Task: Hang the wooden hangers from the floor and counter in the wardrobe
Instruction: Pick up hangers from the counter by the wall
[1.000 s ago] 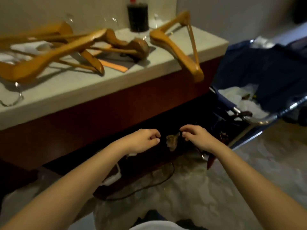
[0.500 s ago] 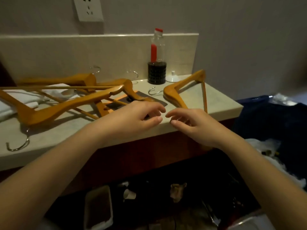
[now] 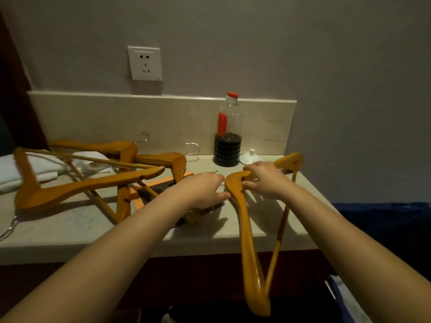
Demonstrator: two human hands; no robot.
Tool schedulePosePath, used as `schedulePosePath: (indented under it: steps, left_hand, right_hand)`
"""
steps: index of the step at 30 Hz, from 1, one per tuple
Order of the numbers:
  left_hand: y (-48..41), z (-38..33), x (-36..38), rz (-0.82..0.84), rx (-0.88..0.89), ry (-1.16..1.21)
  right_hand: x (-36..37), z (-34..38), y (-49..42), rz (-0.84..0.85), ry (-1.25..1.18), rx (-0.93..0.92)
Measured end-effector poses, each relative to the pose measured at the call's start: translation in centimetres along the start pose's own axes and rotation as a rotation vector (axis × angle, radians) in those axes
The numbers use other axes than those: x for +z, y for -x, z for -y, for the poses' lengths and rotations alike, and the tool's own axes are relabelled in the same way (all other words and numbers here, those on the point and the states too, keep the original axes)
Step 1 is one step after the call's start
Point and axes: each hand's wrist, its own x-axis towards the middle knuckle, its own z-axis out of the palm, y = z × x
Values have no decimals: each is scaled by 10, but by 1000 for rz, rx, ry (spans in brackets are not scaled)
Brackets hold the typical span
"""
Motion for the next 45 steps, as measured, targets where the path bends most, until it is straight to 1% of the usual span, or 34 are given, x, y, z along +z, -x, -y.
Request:
schedulePosePath:
  steps: [3,6,9,15,18,22,26,29,32,34,35,37,40,45]
  left_hand:
    - [-15,-11,6,94,-60,103]
    - [-24,-20,18,122,-89,226]
    - [-32,-27,35,85,-132,305]
    - [-28,-36,49,-1,-168,441]
    - [-25,-39,54,-37,-171,497]
    - [-17,-45,51,-93,-154,685]
    - [-8,-50,46,-145,-151,918]
    - [-4,-53,44,-162,-160,1041]
    - [3,-52,38,-162,-185,1252]
    - [12,-49,35,-133,-173,1433]
    - [20,-49,32,-111,-154,1487]
    - [37,-45,27,-92,-103,1559]
    - [66,-31,16,-134,-80,1654]
    - [122,0,-3,-147,-93,1692]
  right_hand:
    - [12,-17,-26,32,56,-62]
    - [23,-36,-43,75,34,-99]
    - [30,-50,-47,75,30,-149]
    - [24,-67,-55,-4,150,-327]
    - [22,-69,-55,-12,176,-376]
    - [17,-75,-48,-82,137,-391]
    - [5,-80,-33,-221,70,-419]
    - [-3,-80,-23,-315,102,-458]
    - [-13,-73,-15,-389,126,-468]
    - [-20,-62,-9,-434,119,-475]
    - [-24,-54,-5,-450,111,-483]
    - [-29,-36,2,-467,85,-494]
    - [-32,-2,13,-478,-7,-496]
    - [-34,63,26,-484,-112,-521]
